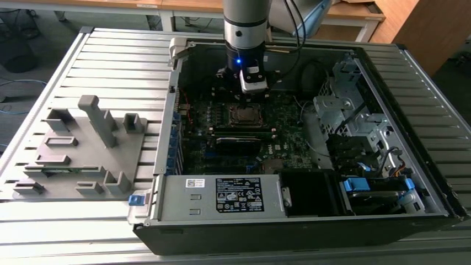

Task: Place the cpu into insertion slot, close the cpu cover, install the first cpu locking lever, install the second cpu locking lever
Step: 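Install the first cpu locking lever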

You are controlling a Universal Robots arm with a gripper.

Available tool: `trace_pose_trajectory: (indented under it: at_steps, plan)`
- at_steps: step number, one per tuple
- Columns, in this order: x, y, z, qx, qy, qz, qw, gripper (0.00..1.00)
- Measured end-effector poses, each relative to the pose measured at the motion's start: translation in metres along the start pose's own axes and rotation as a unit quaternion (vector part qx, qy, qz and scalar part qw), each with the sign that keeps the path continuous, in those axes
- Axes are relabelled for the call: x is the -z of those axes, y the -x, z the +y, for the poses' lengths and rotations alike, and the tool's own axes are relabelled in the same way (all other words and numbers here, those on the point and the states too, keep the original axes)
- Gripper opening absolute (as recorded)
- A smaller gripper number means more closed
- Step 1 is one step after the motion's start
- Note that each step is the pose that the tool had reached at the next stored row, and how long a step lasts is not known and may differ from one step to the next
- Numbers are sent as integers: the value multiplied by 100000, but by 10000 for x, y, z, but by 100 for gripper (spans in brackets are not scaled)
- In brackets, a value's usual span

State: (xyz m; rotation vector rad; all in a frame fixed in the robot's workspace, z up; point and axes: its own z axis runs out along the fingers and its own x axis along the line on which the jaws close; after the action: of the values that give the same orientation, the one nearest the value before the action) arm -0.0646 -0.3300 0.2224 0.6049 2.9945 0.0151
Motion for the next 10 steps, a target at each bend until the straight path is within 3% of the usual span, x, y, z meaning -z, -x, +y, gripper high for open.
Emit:
trace_pose_trajectory:
  at_steps: [10]
  plan:
    - [-7, 8, 4, 850, -23, 17, 99996, 11]
